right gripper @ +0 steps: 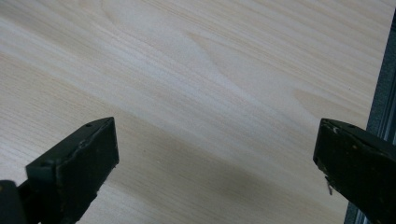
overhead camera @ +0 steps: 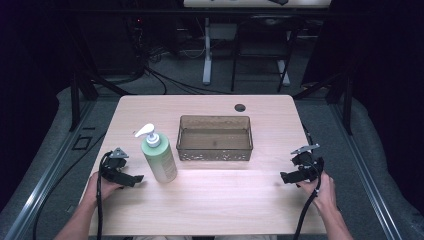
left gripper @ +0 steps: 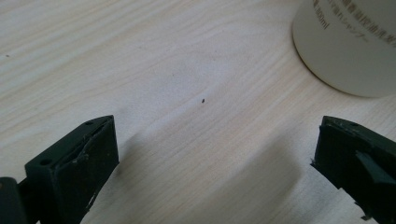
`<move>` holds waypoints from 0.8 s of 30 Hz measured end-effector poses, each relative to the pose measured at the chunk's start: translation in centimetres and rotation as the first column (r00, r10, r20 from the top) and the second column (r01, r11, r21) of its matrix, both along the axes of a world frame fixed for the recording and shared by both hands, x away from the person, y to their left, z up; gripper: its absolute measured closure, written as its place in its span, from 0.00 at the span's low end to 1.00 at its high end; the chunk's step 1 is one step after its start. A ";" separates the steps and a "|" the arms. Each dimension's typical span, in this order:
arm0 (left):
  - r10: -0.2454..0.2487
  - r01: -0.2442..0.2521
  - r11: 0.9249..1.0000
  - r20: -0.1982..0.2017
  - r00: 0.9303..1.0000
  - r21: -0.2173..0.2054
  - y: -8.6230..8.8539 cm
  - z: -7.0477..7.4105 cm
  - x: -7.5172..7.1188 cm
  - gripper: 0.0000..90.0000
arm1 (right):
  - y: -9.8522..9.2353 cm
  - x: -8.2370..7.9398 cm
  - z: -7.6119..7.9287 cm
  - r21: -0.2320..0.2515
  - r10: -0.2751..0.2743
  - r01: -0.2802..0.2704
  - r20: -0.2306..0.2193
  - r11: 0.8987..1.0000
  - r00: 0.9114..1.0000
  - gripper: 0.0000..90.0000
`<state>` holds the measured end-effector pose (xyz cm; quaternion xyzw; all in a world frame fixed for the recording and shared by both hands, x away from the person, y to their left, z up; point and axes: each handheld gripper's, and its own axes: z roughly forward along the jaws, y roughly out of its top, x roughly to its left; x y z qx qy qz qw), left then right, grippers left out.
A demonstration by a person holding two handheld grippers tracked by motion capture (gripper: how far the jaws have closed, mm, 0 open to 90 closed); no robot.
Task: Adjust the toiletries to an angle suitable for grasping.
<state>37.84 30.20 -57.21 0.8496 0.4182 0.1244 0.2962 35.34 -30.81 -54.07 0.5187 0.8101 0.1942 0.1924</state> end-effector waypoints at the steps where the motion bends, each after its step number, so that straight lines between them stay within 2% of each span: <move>1: 0.001 -0.001 1.000 -0.006 1.000 0.007 0.0 0.3 0.0 0.00 | 0.0 0.0 0.1 -0.007 0.001 -0.001 0.000 1.000 1.000 0.00; 6: 0.007 -0.007 1.000 -0.018 1.000 -0.022 0.5 1.7 0.0 0.00 | 0.2 -0.1 0.5 -0.013 0.018 -0.018 0.000 1.000 1.000 0.00; 8: 0.014 -0.016 0.999 -0.040 0.999 -0.043 1.0 2.8 -0.3 0.00 | 0.2 -0.1 0.6 -0.013 0.023 -0.023 -0.003 1.000 1.000 0.00; 14: 0.004 -0.004 1.000 -0.042 0.999 -0.002 1.1 4.2 -0.6 0.00 | 0.4 0.0 0.6 -0.032 0.044 -0.045 -0.027 0.998 0.999 0.00; 17: 0.007 -0.007 1.000 -0.039 0.999 -0.001 1.0 5.2 -0.8 0.00 | 0.6 0.1 0.7 -0.038 0.057 -0.059 -0.035 0.998 0.998 0.00; 18: 0.009 -0.009 1.000 -0.034 0.999 -0.005 1.0 5.9 -0.8 0.00 | 0.7 0.1 0.8 -0.034 0.064 -0.065 -0.040 0.997 0.997 0.00; 19: 0.009 -0.009 1.000 -0.034 0.999 -0.005 1.0 5.9 -0.8 0.00 | 0.7 0.1 0.8 -0.034 0.064 -0.065 -0.040 0.997 0.997 0.00; 22: 0.027 -0.028 0.999 -0.027 0.999 -0.025 1.4 7.2 -1.0 0.00 | 0.7 0.1 1.1 -0.022 0.070 -0.071 -0.040 0.997 0.997 0.01; 23: 0.027 -0.028 0.999 -0.027 0.999 -0.025 1.4 7.2 -1.0 0.00 | 0.7 0.1 1.1 -0.022 0.070 -0.071 -0.040 0.997 0.997 0.01; 24: 0.025 -0.026 0.999 -0.036 0.999 -0.033 1.6 7.5 -1.0 0.00 | 0.6 0.2 1.1 -0.020 0.072 -0.073 -0.042 0.997 0.997 0.01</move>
